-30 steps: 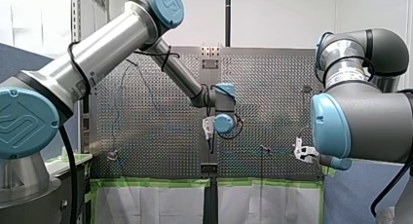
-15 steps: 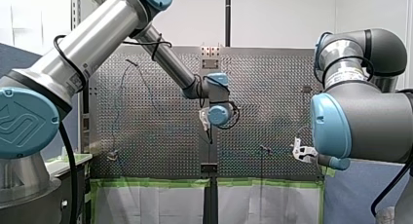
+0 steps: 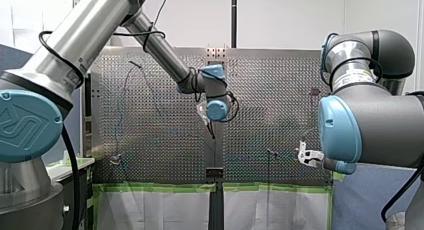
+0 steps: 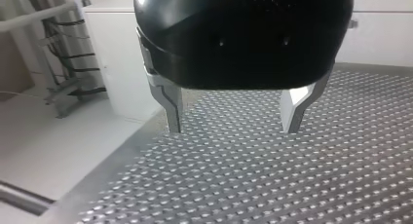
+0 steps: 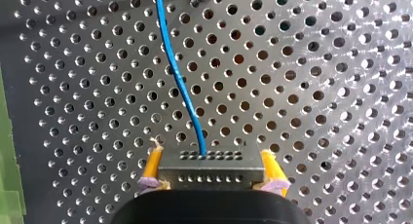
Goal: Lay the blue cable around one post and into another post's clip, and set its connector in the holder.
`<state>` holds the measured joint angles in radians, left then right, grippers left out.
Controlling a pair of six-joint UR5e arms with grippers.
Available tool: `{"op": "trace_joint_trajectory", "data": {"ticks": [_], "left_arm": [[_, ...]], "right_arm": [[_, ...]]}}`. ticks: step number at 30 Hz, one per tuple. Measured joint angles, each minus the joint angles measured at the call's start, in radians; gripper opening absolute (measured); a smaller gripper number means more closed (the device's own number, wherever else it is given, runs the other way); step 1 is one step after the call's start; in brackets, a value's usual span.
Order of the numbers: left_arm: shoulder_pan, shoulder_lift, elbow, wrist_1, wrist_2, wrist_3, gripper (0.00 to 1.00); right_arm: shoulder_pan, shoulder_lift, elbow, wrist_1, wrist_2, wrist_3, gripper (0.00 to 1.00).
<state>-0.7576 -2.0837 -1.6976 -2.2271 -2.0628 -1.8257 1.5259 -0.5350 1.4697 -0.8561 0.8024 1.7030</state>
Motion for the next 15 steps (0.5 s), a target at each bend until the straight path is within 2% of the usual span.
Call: {"op": "trace_joint_trajectory", "data": {"ticks": [4,10,15], "left_arm": [[0.007,0.04,-0.04,0.039,-0.002,0.007,1.0],[0.016,0.098,-0.099,0.055,-0.018,0.022,1.0],[0.019,0.104,-0.139,0.077,-0.045,0.04,1.0]], "right_arm": [[0.003,0.0,0.0,0.0,0.0,0.0,0.0],[0.005,0.0,0.0,0.0,0.0,0.001,0.0],[0.007,0.0,0.0,-0.001,0.0,0.002,0.0]]}}
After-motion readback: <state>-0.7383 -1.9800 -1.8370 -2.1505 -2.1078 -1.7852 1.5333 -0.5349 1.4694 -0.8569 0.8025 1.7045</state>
